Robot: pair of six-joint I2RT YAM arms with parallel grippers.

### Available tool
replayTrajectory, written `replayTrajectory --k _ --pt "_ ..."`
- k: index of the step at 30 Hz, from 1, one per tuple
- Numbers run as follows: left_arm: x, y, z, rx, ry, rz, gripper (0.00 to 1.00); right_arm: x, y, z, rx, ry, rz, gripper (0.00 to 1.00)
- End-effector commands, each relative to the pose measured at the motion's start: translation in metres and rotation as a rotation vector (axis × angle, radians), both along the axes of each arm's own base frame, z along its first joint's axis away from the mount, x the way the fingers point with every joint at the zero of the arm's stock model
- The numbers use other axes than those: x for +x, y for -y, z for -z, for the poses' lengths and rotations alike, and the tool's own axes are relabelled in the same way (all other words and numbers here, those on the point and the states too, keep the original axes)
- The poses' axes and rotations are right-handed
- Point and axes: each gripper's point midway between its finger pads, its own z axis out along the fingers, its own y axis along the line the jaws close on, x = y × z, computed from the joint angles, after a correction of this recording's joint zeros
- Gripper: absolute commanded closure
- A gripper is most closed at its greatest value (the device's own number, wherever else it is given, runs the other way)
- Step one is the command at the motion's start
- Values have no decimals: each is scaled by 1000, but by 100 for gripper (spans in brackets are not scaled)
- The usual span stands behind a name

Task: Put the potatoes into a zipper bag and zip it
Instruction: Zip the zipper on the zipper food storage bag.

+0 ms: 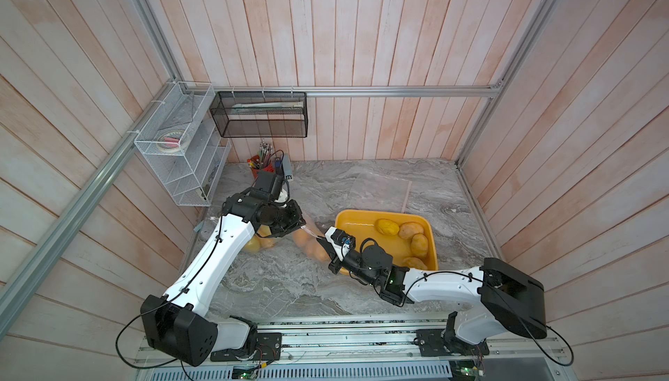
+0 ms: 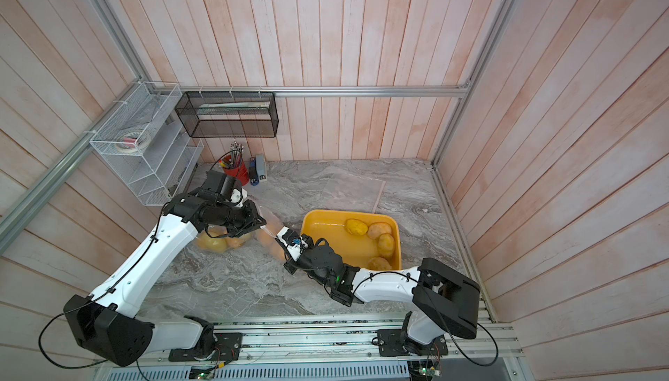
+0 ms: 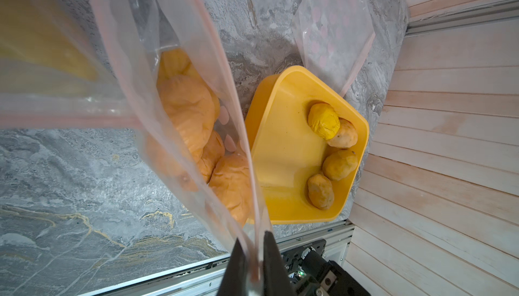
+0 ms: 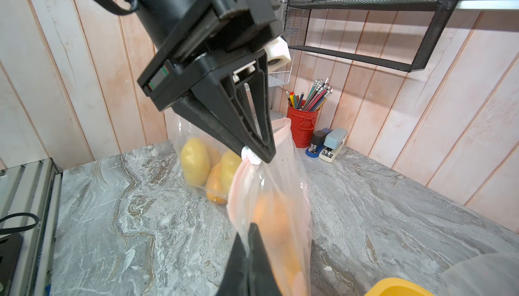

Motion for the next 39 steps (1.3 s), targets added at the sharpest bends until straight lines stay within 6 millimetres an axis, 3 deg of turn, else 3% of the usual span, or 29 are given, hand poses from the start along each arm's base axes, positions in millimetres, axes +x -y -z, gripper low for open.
replayTrajectory --k 1,11,19,24,27,30,35,39 --pt "40 -51 -10 170 149 -160 100 -18 6 -30 107 20 -47 100" --pt "62 -103 -12 305 221 -328 100 -33 43 -31 184 -38 -44 100" --pt "71 -122 -5 326 231 -413 100 -40 64 -27 213 -64 -36 100" --pt "72 -127 -4 330 216 -444 100 -38 61 -27 214 -67 -34 100" --pt "73 -130 -11 320 212 -471 100 -25 53 -26 203 -74 2 100" --pt "76 -141 -18 303 190 -533 100 -1 41 -27 202 -121 -4 100" --pt "94 -151 -28 250 190 -599 100 57 30 -26 212 -212 22 100" --pt "117 -150 -22 231 215 -597 100 96 29 -22 226 -255 44 100"
